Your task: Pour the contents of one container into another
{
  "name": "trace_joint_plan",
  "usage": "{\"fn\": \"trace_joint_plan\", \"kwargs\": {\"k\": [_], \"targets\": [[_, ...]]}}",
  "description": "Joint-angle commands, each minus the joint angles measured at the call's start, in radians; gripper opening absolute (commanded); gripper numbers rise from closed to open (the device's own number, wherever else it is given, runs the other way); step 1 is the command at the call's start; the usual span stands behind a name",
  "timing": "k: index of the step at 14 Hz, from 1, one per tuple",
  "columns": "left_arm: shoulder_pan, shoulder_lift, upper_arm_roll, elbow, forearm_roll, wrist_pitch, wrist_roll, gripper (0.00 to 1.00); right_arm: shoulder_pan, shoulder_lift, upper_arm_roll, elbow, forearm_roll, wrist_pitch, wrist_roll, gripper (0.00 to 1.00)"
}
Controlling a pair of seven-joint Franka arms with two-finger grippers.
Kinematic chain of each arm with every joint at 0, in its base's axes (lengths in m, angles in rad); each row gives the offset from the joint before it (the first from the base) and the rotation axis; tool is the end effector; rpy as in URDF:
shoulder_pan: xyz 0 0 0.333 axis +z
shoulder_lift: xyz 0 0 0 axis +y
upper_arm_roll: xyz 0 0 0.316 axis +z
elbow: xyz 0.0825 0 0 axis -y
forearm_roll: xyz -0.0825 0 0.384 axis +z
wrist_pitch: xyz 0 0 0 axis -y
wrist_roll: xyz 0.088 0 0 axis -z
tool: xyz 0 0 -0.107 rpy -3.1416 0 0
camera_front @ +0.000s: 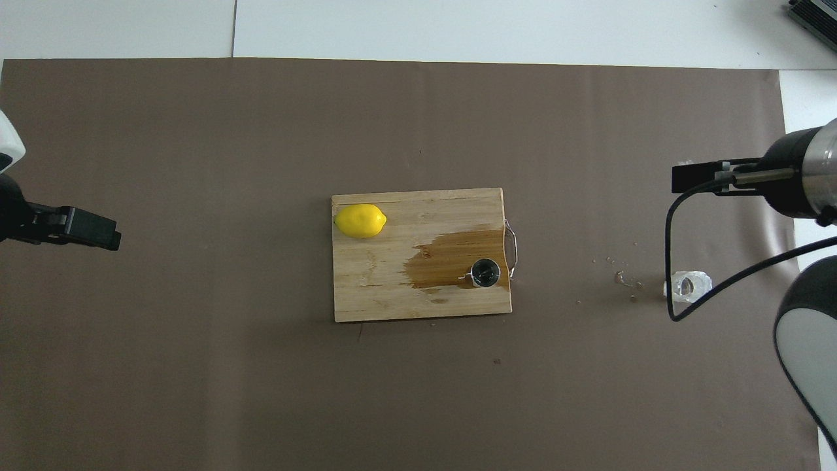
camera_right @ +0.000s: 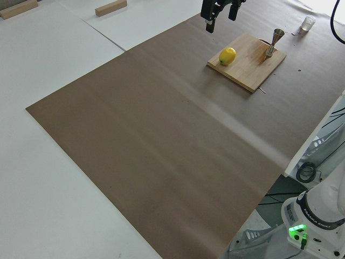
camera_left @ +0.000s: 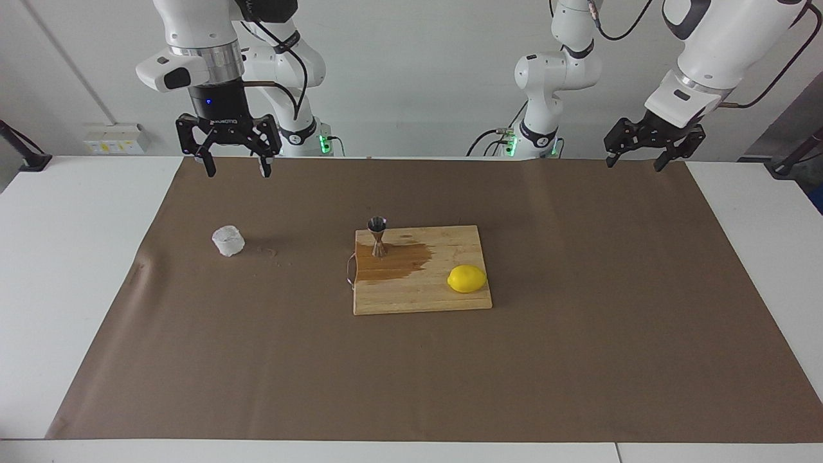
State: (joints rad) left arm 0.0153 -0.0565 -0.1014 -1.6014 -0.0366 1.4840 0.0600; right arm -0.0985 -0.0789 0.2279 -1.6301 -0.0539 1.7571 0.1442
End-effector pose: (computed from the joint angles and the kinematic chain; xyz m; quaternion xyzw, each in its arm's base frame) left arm 0.5252 -0.0512 0.6333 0.9967 -0.0738 -0.0308 0.0150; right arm 0.5437 0.0714 0.6568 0.9942 -0.0045 0.1056 0.0215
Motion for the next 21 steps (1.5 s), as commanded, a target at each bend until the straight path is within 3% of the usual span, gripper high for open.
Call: {"fn": "trace_joint_plan", "kwargs": {"k": [1, 7, 8, 10, 12, 18, 21], "targets": [[-0.015, -0.019, 0.012, -0.017, 0.018, -0.007, -0.011, 1.00, -0.007, 0.013, 0.008, 0.023, -0.021, -0.044, 0.026, 1.00], [-0.015, -0.019, 0.012, -0.017, 0.018, -0.007, -0.011, 1.00, -0.024, 0.001, -0.001, 0.007, -0.007, -0.028, 0.025, 1.00], [-0.015, -0.019, 0.012, -0.017, 0.018, -0.007, -0.009, 1.00, 0.015, 0.002, -0.030, 0.012, -0.018, -0.040, 0.025, 1.00], [-0.015, -0.019, 0.012, -0.017, 0.018, -0.007, -0.011, 1.00, 0.174, 0.014, -0.207, 0.044, -0.021, -0.108, 0.022, 1.00], [-0.015, -0.019, 0.012, -0.017, 0.018, -0.007, -0.011, 1.00, 0.212, 0.030, -0.274, 0.073, -0.015, -0.137, 0.017, 1.00], [-0.015, -0.019, 0.012, -0.017, 0.018, -0.007, -0.011, 1.00, 0.195, 0.013, -0.265, 0.046, -0.001, -0.177, 0.025, 1.00], [-0.015, -0.019, 0.012, -0.017, 0.018, -0.007, -0.011, 1.00, 0.106, -0.004, -0.162, 0.016, -0.003, -0.176, 0.026, 1.00]]}}
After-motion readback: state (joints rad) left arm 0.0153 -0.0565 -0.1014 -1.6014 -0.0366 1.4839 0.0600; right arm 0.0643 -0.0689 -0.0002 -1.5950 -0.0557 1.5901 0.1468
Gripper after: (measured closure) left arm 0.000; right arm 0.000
